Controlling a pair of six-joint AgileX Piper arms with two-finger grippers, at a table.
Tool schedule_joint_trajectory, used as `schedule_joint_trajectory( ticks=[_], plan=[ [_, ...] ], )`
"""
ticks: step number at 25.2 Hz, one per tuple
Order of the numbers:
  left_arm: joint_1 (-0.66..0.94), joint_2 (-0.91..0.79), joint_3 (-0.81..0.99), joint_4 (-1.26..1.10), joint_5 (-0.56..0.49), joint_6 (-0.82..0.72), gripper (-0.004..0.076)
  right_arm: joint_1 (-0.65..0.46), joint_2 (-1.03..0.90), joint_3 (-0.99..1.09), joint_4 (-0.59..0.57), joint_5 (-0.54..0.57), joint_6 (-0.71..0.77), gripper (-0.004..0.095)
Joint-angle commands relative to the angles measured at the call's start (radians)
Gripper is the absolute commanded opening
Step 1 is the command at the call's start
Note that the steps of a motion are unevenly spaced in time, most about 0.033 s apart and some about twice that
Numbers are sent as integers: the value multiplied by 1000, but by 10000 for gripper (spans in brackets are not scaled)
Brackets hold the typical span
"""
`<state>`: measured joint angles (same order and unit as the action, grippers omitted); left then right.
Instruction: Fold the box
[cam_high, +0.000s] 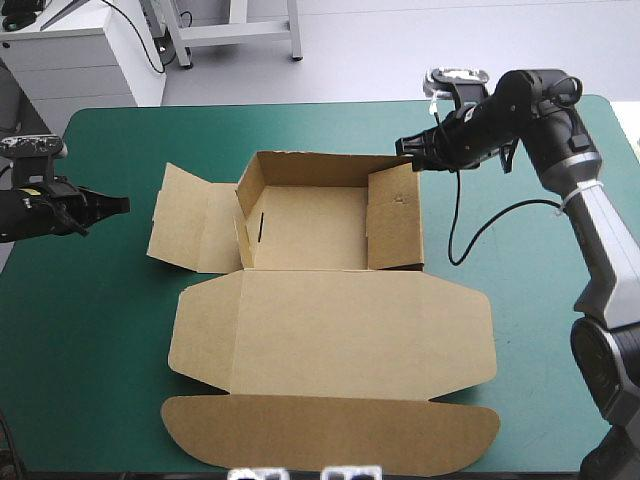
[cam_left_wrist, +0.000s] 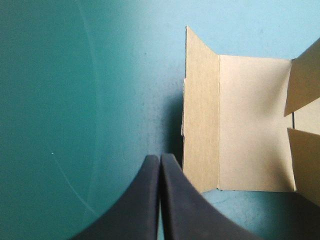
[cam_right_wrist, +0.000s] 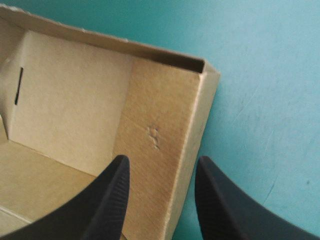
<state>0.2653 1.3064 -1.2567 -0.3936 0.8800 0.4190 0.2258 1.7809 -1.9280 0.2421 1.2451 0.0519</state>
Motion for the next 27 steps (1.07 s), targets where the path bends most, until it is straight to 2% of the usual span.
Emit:
schedule_joint_trajectory(
  ticks=[1, 5, 11, 17, 20, 22, 23, 24, 27],
  plan=[
    [1, -29, -28, -28, -42, 2, -8, -4, -47, 78, 37, -7, -29, 400],
    [1, -29, -28, -28, -42, 7, -8, -4, -14, 144, 89, -46, -58, 400],
    [1, -29, -28, -32, -40, 7, -8, -4, 77, 150, 89, -61, -61, 400],
    [1, -29, -28, -38, -34, 7, -8, -4, 192, 150, 90, -145, -61, 380],
    [1, -29, -28, -38, -22, 7, -8, -4, 218, 148, 92, -171, -61, 303],
    [1, -29, -28, -38, -10, 7, -8, -4, 228, 148, 92, -188, -82, 140],
    [1, -29, -28, -38, -4, 7, -8, -4, 228, 148, 95, -203, -84, 21],
    [1, -29, -28, -38, -2, 7, -8, -4, 228, 138, 95, -205, -84, -13],
    [24, -14, -28, -49, -57, -61, -8, -6, 222, 86, 96, -178, -84, -13]
  ],
)
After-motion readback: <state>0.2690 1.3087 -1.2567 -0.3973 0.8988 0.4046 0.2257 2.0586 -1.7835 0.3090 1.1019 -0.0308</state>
